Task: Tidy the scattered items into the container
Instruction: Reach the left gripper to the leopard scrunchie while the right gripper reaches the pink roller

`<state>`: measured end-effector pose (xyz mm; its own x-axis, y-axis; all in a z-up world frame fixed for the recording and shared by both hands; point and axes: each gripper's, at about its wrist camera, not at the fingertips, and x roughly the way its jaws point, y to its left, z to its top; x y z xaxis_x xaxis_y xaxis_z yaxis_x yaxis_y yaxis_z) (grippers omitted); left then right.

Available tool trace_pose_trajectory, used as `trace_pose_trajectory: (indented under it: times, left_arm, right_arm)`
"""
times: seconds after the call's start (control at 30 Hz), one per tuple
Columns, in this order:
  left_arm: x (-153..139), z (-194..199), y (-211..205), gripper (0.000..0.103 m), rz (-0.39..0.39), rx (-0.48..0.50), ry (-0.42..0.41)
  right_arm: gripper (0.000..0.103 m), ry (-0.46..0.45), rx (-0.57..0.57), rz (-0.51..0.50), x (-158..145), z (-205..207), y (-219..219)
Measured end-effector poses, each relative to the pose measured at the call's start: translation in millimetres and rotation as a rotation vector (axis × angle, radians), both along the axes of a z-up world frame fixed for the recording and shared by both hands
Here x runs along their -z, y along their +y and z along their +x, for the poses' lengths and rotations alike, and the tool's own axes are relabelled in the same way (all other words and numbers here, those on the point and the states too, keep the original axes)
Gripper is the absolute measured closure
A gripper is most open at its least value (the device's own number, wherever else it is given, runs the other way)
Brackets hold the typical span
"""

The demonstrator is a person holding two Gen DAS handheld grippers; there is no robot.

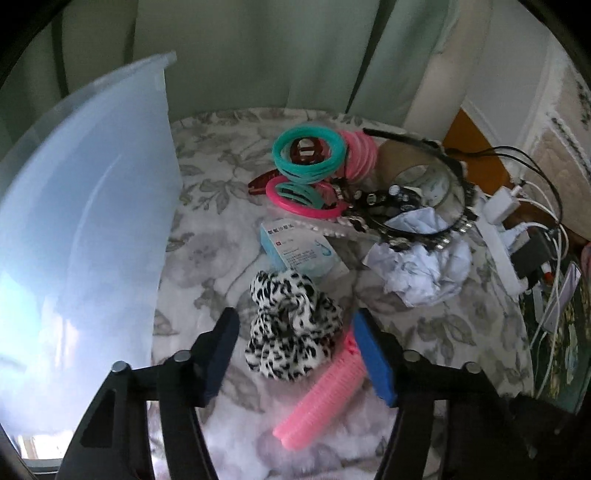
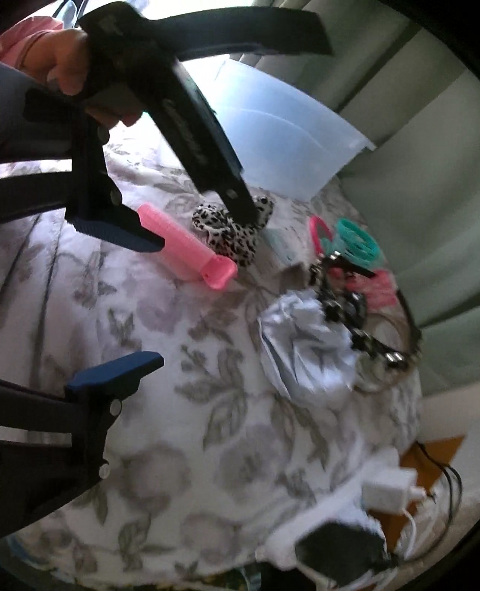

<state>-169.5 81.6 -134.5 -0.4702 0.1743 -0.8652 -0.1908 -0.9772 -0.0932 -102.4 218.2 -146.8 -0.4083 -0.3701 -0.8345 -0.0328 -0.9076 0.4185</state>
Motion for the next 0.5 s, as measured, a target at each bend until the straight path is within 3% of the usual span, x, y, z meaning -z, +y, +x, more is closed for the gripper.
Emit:
trace_pose_trajectory:
  times: [0.1, 0.23, 0.33, 0.5]
  left_arm:
    - [9, -11, 1, 0.048, 0.019, 0.008, -0.032]
    - [17, -20, 1, 0.069, 0.021, 0.01, -0.057]
    - [19, -22, -3, 0.078, 0.026, 0.013, -0.056]
    - [20, -21, -6, 0.082, 0.029, 0.023, -0.053]
  right_arm:
    - [0.048, -0.011, -0.02, -0.022, 8, -11, -9]
    - [0.049, -0.028, -0.039, -0.046, 20, -24, -23]
    - [0.049, -0.032, -0.04, -0.055, 26, -31, -31]
    - [0.049, -0.04, -0.036, -0.073, 35, -41, -44]
